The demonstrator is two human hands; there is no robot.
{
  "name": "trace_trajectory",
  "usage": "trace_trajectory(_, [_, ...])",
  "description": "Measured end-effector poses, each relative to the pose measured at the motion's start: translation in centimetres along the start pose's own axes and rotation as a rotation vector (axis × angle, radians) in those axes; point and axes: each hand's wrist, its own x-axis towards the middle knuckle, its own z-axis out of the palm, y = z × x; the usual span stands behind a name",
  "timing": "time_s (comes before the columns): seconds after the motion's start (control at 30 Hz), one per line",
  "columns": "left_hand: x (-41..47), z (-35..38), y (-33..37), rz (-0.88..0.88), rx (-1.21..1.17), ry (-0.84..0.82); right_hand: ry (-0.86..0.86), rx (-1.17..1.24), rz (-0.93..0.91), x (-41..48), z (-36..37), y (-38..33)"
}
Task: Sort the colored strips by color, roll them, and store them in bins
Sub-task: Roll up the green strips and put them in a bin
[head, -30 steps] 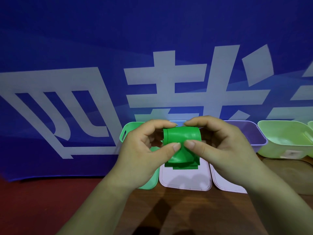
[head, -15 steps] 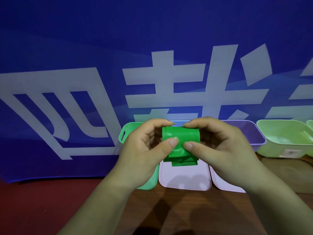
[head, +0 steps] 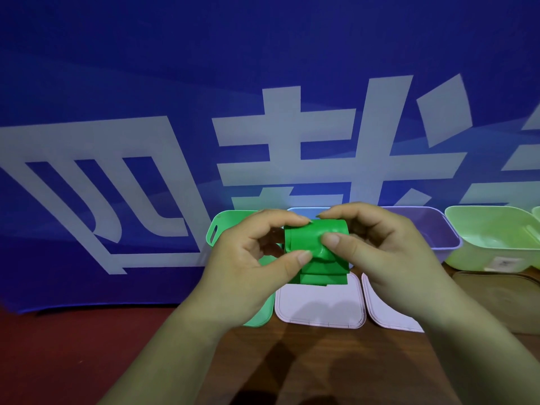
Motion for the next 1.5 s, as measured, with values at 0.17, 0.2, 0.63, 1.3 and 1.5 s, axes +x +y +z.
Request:
trace_trajectory(0.17, [-0.1,0.3,0.0,-0.071,-0.044,0.05,-0.009,-0.008,-0.02,-0.2,-0.4,0.5])
trace_trajectory(0.2, [-0.1,0.4,0.0,-0.091,-0.062,0.068,-0.022,-0.007,-0.031,-0.3,-0.4,0.6])
trace_trajectory(0.63, [-0.5,0.4,0.0,-0.077,0.069,0.01,0.108,-0.073,-0.032,-0.2,0.1,0.5])
trace_trajectory(1.3, [-0.7,0.8,-1.1,-0.127,-0.039,0.136,-0.017,-0.062,0.0,-0.4,0.2,1.3])
trace_trajectory(1.5, [-0.6,0.6,-1.6,-0.154,0.005,0.124,0.05,-0.034,0.018,-0.2,0.3,1.9])
